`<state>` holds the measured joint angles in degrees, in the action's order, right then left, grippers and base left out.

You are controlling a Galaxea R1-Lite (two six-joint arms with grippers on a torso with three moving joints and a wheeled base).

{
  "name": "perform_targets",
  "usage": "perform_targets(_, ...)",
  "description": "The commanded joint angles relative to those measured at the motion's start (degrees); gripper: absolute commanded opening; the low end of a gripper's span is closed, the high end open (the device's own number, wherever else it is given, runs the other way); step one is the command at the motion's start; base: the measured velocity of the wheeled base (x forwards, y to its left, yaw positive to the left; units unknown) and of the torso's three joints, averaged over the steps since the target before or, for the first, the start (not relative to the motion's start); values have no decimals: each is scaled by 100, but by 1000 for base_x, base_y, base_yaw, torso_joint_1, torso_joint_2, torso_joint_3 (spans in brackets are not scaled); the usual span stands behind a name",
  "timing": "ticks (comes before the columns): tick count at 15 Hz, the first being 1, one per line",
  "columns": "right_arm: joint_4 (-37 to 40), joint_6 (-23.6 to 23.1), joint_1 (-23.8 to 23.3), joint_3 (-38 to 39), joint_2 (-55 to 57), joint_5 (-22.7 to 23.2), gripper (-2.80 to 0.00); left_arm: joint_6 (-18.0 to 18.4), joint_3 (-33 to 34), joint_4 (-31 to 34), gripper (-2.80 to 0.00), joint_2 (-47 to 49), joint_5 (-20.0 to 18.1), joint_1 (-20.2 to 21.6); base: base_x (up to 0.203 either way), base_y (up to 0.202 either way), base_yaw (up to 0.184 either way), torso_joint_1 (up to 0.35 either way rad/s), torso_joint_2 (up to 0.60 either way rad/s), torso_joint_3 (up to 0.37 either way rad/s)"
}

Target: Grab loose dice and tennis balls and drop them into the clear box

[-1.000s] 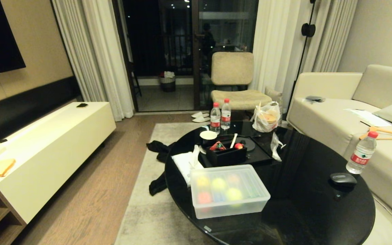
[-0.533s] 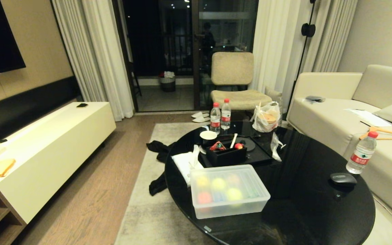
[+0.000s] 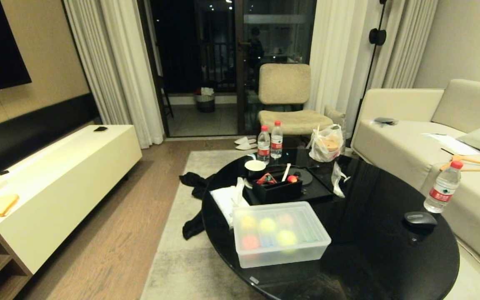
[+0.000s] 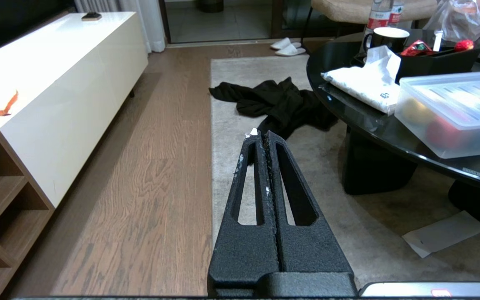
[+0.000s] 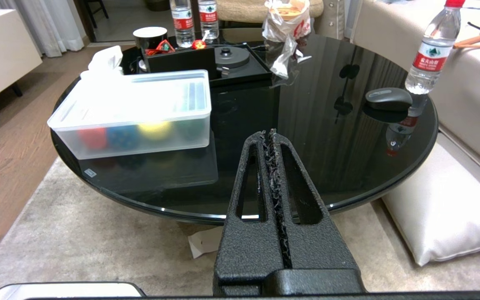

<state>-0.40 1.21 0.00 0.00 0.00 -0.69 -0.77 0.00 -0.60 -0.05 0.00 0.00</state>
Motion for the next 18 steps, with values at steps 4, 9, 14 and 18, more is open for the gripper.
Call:
perform_targets(4,-2,-33,0,-9,9,16,-280,-2,18,-2,-280,5,0,0,0,0,0,0,0,0)
perform_targets(9,-4,-33,0,-9,9,16,-280,-2,18,-2,-280,5,0,0,0,0,0,0,0,0)
perform_targets(14,5,-103,0,0,0,25,-280,-2,18,2,-280,5,0,0,0,0,0,0,0,0)
perform_targets(18,5,-42,0,0,9,16,-280,-2,18,-2,-280,5,0,0,0,0,0,0,0,0)
